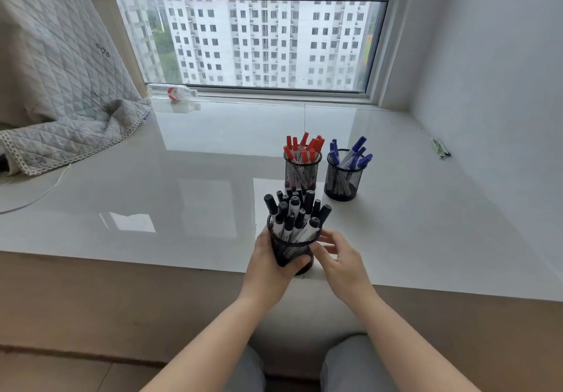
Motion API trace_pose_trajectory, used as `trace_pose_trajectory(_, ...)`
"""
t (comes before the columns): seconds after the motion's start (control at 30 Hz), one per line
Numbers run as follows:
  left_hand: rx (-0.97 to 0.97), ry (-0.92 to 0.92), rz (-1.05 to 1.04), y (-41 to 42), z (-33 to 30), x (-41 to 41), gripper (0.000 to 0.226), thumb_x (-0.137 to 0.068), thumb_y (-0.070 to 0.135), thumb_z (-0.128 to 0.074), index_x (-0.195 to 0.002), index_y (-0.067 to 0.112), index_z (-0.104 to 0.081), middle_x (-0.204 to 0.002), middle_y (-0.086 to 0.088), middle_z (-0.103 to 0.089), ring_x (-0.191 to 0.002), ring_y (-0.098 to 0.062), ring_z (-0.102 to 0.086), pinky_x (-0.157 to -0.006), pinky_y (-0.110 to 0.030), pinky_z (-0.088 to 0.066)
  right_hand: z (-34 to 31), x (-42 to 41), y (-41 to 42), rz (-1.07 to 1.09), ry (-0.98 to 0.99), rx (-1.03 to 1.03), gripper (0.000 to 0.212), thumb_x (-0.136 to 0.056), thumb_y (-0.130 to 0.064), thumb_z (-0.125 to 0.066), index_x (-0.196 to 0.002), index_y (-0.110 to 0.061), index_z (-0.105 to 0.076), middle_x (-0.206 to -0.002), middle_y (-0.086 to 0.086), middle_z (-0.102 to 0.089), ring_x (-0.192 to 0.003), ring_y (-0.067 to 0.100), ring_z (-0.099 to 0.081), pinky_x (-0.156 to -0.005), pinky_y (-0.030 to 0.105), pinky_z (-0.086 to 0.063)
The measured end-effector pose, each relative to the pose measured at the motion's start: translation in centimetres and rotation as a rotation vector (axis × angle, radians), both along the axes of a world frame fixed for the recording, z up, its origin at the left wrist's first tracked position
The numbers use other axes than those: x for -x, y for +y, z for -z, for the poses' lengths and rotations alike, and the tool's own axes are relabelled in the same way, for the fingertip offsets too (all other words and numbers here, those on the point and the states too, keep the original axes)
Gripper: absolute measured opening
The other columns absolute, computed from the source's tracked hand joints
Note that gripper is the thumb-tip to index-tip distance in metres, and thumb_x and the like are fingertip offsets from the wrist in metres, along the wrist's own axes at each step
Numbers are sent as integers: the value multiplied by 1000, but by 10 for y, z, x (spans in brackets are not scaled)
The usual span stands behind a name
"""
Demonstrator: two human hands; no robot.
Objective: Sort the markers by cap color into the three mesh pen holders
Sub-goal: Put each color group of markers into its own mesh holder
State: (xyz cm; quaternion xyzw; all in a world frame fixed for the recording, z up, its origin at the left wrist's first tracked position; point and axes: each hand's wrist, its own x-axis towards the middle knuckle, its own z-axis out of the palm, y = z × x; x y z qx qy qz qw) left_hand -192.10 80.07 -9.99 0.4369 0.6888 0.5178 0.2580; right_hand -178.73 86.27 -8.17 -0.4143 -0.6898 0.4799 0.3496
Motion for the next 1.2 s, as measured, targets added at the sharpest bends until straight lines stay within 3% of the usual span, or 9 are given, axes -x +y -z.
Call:
trace_pose_trajectory(0.07,6,-51,30,-2,0,3,53,-71,31,-76,-111,46,-44,-112,20,-56,-107,-1,-55,-90,-22,-46,0,-1,-1,6,-9,-2,17,-89,-29,-60,-106,-31,-57,-102,-15,-63,-88,-9,-58,-67,2,-42)
trace_pose_trajectory(0.13,-15,-57,27,-8,-4,6,57,-73,36,-76,-117,47,-41,-118,25,-50,-112,9,-48,-95,-23,-42,0,-3,-3,63,-39,-56,21,-90,-26,-59,-111,-23,-58,-100,-12,-63,-88,-9,-57,-67,2,-41)
trace_pose_trajectory(0.23,-124,21,-83,-16,-12,9,65,-70,48,-70,-126,34,-40,-121,25,-43,-114,13,-41,-86,-13,-39,-6,-5,-8,222,-17,-219,17,-90,-14,-56,-107,-18,-59,-87,-10,-59,-78,-3,-56,-64,4,-39)
trace_pose_trajectory(0.43,-287,256,-236,-18,-38,13,30,-78,33,-71,-98,37,-49,-100,20,-51,-94,2,-53,-69,-8,-41,-34,0,-18,194,-1,-441,5,-87,-24,-62,-88,-28,-60,-69,-5,-58,-62,6,-51,-59,15,-39)
trace_pose_trajectory(0.57,-253,408,-250,-14,-47,12,21,-78,30,-72,-93,26,-58,-90,14,-49,-78,-6,-51,-63,-11,-36,-41,9,-18,151,-158,-494,21,-79,-35,-70,-91,-19,-63,-66,-11,-51,-67,11,-51,-60,20,-35)
trace_pose_trajectory(0.67,-178,481,-232,-12,-49,15,20,-80,32,-70,-93,18,-64,-86,11,-51,-73,-10,-51,-61,-17,-37,-41,14,-16,121,-196,-445,19,-80,-32,-69,-78,-18,-57,-67,-6,-54,-67,16,-51,-61,25,-34)
trace_pose_trajectory(0.9,-77,600,-99,-7,-58,20,19,-83,40,-64,-85,21,-62,-67,12,-49,-60,-11,-48,-57,-26,-37,-46,13,-1,44,-269,-431,20,-86,-28,-64,-74,-17,-52,-59,-12,-44,-62,16,-43,-58,27,-29)
trace_pose_trajectory(1.07,-171,552,-127,-7,-66,20,21,-84,39,-63,-78,20,-59,-54,13,-50,-52,-7,-48,-51,-21,-35,-58,3,7,98,-45,-365,19,-87,-25,-61,-76,-13,-52,-56,-5,-49,-53,9,-43,-53,17,-34)
trace_pose_trajectory(1.2,-305,477,-170,-8,-78,22,20,-84,39,-61,-81,20,-59,-58,8,-59,-54,-9,-55,-54,-23,-43,-71,-12,15,226,144,-278,16,-90,-27,-57,-75,-21,-54,-62,5,-56,-59,23,-52,-59,33,-44)
